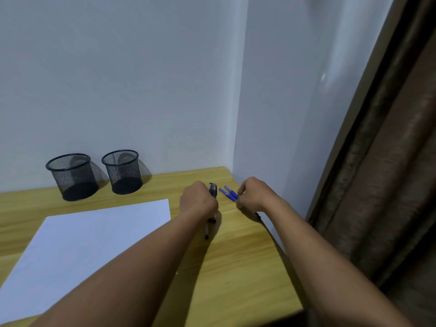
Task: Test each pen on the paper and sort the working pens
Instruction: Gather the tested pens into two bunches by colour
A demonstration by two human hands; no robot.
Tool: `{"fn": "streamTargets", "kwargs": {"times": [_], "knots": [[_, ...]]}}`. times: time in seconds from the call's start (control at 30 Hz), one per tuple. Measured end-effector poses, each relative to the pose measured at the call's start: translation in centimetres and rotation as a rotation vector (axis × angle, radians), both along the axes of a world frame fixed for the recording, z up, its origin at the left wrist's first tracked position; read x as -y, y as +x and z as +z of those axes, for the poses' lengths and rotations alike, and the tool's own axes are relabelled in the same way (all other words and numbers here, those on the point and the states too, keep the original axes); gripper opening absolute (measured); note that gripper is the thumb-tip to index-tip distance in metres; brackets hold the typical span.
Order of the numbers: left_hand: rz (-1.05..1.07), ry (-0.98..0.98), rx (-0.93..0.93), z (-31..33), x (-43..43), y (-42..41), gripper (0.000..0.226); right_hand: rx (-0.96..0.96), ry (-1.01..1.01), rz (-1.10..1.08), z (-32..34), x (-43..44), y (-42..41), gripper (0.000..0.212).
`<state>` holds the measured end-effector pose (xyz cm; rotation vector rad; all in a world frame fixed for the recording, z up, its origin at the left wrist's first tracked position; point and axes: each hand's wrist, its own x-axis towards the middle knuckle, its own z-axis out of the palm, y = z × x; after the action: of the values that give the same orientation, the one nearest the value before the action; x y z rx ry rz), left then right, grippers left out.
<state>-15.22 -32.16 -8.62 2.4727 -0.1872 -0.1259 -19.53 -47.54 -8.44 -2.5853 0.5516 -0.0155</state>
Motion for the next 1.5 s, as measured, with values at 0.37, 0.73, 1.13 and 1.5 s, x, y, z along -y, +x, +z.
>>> {"fn": "streamTargets", "kwargs": {"times": [0.37,0.73,1.13,1.5], "knots": [[0.051,-0.029,-0.066,1.1,1.4,1.3,0.019,-0.036,0.051,-0.066,0.2,-0.3,0.4,0.023],[0.007,0.053,-0.052,2.0,2.1,2.1,0.028,-0.027,0.212,-0.119,0.8,0.6,-0.2,0.013],[-0.078,0.024,-0.003,2.2,1.0,2.0,0.015,0.146,0.484,-0.169,2.8,0.2,-1.7,0.023],[-0.092,-0.693,0.085,8.0,-9.1,4.3,0.022,0.346,0.592,-0.046,9.4,-6.6,0.6,0.007]]}}
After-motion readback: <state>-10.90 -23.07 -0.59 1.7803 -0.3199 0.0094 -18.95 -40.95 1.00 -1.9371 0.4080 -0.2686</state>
